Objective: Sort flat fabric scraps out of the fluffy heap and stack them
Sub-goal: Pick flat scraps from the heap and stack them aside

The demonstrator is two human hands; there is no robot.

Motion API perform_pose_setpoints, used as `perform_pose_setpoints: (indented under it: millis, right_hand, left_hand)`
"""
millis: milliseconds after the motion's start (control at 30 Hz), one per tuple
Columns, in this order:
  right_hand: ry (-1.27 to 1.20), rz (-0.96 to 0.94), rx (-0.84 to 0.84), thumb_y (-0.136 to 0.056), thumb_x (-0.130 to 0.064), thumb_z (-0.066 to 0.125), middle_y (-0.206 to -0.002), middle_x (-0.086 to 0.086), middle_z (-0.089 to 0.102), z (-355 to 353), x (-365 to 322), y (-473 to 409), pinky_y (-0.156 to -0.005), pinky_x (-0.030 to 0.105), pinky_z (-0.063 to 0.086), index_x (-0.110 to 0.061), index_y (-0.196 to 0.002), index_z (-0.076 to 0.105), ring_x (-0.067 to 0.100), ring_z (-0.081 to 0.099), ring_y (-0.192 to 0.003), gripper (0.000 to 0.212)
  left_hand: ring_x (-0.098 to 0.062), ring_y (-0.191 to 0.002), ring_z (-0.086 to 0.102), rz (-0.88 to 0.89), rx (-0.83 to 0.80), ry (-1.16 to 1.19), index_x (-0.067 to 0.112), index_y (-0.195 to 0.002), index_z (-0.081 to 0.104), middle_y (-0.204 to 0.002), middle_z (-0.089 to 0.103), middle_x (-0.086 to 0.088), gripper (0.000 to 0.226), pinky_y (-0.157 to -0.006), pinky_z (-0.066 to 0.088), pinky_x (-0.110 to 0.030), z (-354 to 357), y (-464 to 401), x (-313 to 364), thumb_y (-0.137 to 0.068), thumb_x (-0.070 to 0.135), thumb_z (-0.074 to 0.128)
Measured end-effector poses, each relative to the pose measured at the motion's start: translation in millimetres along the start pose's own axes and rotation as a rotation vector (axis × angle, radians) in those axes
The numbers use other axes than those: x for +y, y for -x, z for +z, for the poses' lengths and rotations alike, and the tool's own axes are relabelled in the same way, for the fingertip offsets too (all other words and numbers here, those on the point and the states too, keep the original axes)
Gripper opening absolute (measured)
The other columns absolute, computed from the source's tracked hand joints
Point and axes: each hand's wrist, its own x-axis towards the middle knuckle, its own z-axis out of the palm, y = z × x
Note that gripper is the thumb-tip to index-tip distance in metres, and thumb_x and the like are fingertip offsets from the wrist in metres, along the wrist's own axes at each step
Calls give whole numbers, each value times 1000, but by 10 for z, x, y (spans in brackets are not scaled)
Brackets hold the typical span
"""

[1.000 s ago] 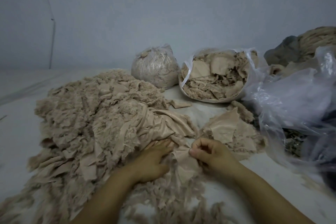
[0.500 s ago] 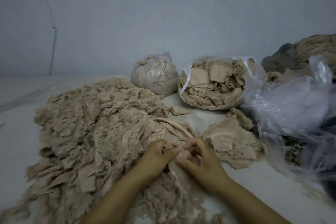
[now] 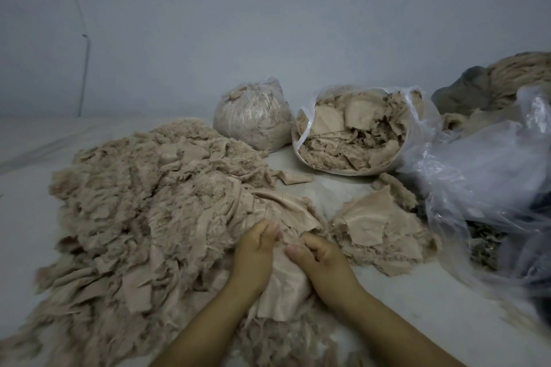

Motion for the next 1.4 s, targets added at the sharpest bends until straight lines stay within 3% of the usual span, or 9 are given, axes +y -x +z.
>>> perform_pose_setpoints:
  millis: [133,267,400,633,767,867,1033,1167,1400]
  right_hand:
    - [-50,27,73,-92,-12,59,-56,-14,41,39,23,41,-58,21,34,-27,-55,45,4,38,-57,42]
    - [-207,47,191,-82,-29,63,-59,-2,38,-66,4,72,-57,24,34,-18,-59,43,13,37,-59,32]
    - [-227,42,203,-84,-35,61,-71,9,45,-8,-38,74,-66,39,37,7,-74,43,22,40,-69,47]
    - [-25,95,17,-83,-24,72,-51,-11,58,14,-63,124,-49,15,40,-34,-51,60,-2,51,-50,35]
    - [-239,163,265,-84,-19,68,-71,2,73,-24,-99,60,-59,22,54,-16,-74,71,14,69,-67,12]
    - [-276,202,409,-90,-29,61,-68,-1,72,-135,-85,44,-57,20,51,-13,-80,68,10,68,-65,20]
    - [-354,235,301,-89,-26,61,-89,16,74,-28,-109,85,-83,43,55,-5,-91,70,33,70,-88,23]
    - [-367,230,106,-77,-26,71,-98,13,74,-80,-106,128,-91,47,53,-7,-103,70,29,70,-95,32]
    - [73,58,113,-79,-19,76,-81,16,67,-81,-179,135,-70,33,50,1,-87,64,20,62,-72,25]
  left_hand:
    - [-3,-48,46,-142,114,88,14,-65,52,-49,55,10,35,-48,38,-13,-4,0,11,-98,11,44]
    - [-28,-73,62,-266,255,169,5,-97,61,-84,68,-14,29,-68,50,-34,-175,-46,6,-101,23,38]
    - [-9,-73,59,-169,-62,183,11,-98,64,-80,65,7,28,-67,47,-20,-64,119,64,-98,31,44]
    - [-12,-64,46,-42,-112,76,-4,-77,56,-66,51,-4,23,-61,40,-23,-21,122,69,-95,11,52]
    - [-2,-45,43,-137,38,224,8,-70,53,-54,52,5,27,-45,36,-15,-98,35,114,-97,13,48]
    - [-2,-40,29,-194,47,300,13,-67,47,-48,36,6,35,-40,27,-16,-222,34,80,-96,33,46]
    - [-14,-65,62,-210,-248,359,9,-87,68,-72,68,2,36,-58,49,-21,-68,161,93,-77,43,69]
    - [-18,-63,57,-247,-82,548,1,-78,61,-69,62,-11,24,-58,48,-27,-78,116,102,-80,26,63]
    - [-8,-57,48,-118,-195,277,13,-62,55,-57,52,4,31,-54,42,-19,-15,186,118,-92,18,54]
